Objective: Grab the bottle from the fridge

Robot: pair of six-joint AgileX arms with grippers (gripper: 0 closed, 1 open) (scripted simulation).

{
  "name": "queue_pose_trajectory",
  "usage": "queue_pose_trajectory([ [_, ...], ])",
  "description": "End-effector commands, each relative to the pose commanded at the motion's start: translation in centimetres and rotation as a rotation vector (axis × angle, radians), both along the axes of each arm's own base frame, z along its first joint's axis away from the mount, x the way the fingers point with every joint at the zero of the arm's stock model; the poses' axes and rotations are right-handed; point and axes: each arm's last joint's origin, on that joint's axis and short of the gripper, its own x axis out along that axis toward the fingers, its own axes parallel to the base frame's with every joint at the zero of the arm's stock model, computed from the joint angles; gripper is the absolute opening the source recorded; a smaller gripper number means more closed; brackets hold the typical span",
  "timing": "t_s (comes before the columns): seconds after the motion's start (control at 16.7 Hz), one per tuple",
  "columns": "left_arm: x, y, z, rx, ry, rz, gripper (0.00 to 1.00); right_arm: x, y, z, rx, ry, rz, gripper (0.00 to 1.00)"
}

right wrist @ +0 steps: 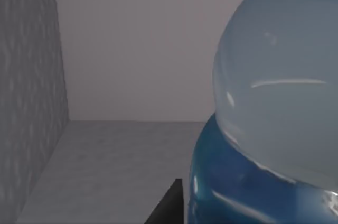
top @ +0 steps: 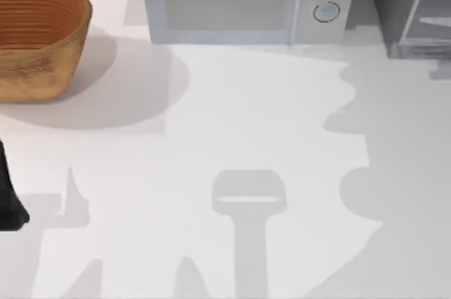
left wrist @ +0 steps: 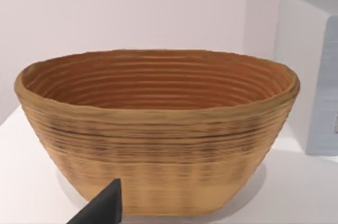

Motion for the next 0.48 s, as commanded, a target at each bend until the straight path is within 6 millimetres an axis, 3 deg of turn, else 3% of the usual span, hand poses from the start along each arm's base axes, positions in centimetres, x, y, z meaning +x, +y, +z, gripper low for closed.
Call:
queue_pose_trajectory([
  [0.24,0.0,0.0,0.0,0.000,0.000,0.000,1.00,0.0,0.3,0.0,0.003,0.006,0.005,0.00],
  [0.48,0.0,0.0,0.0,0.000,0.000,0.000,1.00,-1.7,1.3,2.3,-0.003,0.005,0.006,0.00],
])
